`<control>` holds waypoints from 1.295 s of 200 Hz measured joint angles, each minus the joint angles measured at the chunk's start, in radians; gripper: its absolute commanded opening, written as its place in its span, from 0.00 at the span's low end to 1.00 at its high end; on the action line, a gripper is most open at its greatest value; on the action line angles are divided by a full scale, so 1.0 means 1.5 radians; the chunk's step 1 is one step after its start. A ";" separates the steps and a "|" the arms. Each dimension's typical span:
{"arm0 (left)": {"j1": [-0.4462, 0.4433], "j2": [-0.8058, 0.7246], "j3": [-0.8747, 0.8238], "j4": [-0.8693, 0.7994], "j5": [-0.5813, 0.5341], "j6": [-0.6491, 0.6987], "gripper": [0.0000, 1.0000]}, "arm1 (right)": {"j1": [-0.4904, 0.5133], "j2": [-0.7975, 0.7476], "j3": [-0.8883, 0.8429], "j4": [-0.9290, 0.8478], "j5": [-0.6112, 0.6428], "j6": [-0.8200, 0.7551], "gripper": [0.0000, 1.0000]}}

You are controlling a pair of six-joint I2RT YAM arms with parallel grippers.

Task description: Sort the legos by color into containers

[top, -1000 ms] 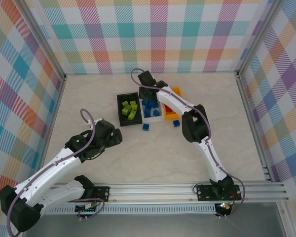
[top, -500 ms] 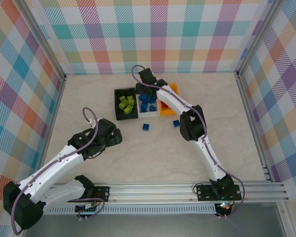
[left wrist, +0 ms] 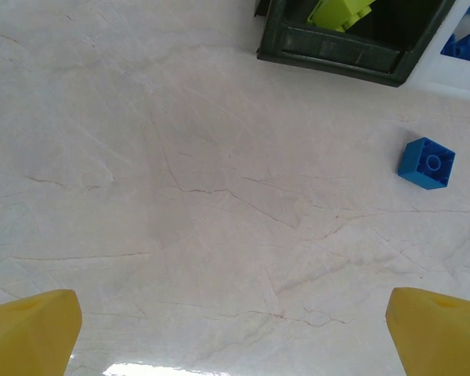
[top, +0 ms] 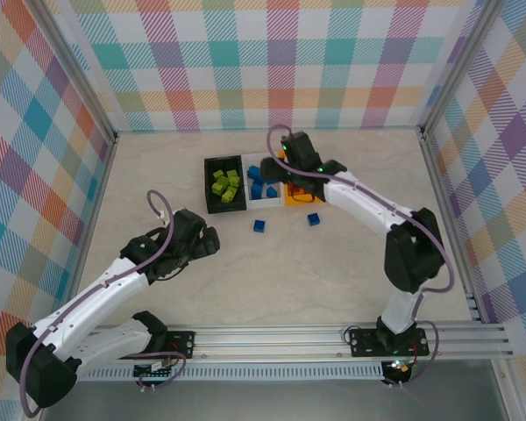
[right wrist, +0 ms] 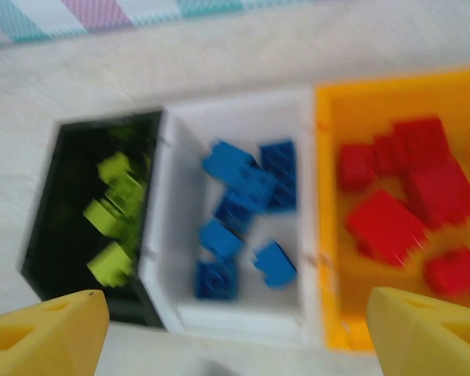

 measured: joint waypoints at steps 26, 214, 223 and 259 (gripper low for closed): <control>0.000 0.000 -0.001 0.002 0.000 -0.002 1.00 | -0.022 -0.033 -0.159 -0.001 0.006 0.014 0.89; 0.001 0.032 -0.006 0.019 0.012 -0.004 1.00 | -0.070 0.050 -0.235 0.018 0.044 0.000 0.35; 0.001 0.032 -0.006 0.019 0.012 -0.004 1.00 | -0.068 0.050 -0.235 0.023 0.042 -0.006 0.33; 0.001 0.032 -0.006 0.019 0.012 -0.004 1.00 | -0.039 0.022 -0.241 0.034 0.042 -0.034 0.32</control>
